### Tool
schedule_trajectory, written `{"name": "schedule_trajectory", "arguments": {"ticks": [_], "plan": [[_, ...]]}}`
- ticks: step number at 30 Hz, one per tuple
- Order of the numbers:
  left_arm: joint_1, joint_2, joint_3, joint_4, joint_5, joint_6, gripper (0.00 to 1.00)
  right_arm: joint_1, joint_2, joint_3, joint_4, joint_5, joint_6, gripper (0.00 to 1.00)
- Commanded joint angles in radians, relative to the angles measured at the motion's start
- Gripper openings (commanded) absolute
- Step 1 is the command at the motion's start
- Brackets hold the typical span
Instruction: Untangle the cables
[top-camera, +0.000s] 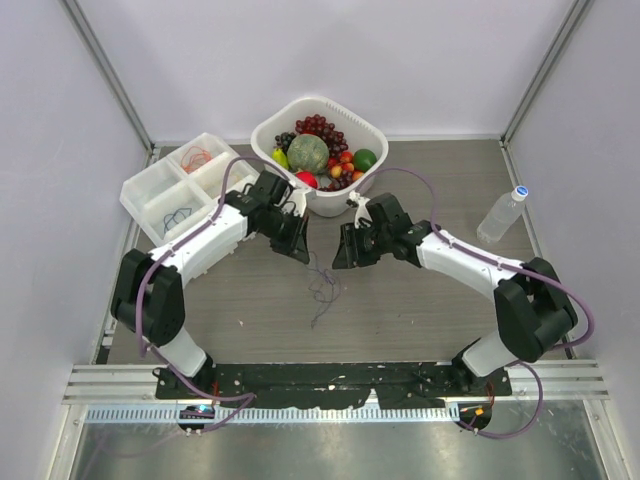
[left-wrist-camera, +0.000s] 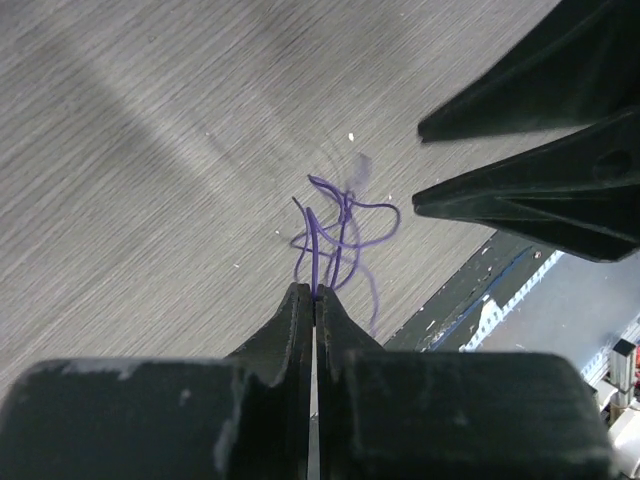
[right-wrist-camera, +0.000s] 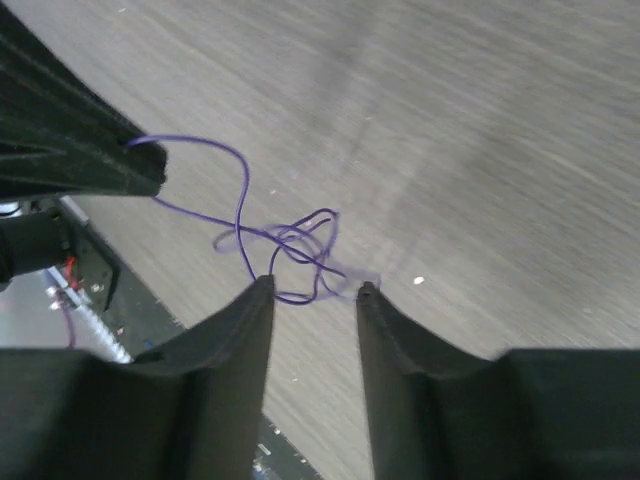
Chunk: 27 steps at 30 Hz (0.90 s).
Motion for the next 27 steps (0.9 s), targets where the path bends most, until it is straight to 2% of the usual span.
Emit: {"name": "schedule_trajectory", "arguments": {"ticks": [1,5,9,11,14,18,27], "plan": [[-0.010,0.038,0.002,-0.040,0.007,0.042,0.07,-0.006,-0.018,0.043,0.005,0.140,0.041,0.49],[-0.038,0.038,-0.010,-0.027,-0.029,0.053,0.27,-0.077,-0.116,-0.006,-0.072,0.255,0.056,0.51],[-0.084,0.049,-0.004,-0.004,-0.079,0.053,0.49,-0.207,-0.234,-0.099,-0.081,0.246,0.098,0.51],[-0.112,0.061,0.005,-0.001,-0.107,0.053,0.71,-0.233,-0.291,-0.131,-0.089,0.241,0.101,0.50],[-0.162,0.093,0.028,-0.014,-0.168,0.076,0.87,-0.244,-0.345,-0.161,-0.107,0.250,0.096,0.50],[-0.230,0.142,0.045,-0.037,-0.295,0.119,0.93,-0.247,-0.404,-0.191,-0.114,0.270,0.111,0.50],[-0.276,0.219,0.059,-0.050,-0.354,0.149,0.94,-0.250,-0.466,-0.224,-0.137,0.296,0.130,0.49]]}}
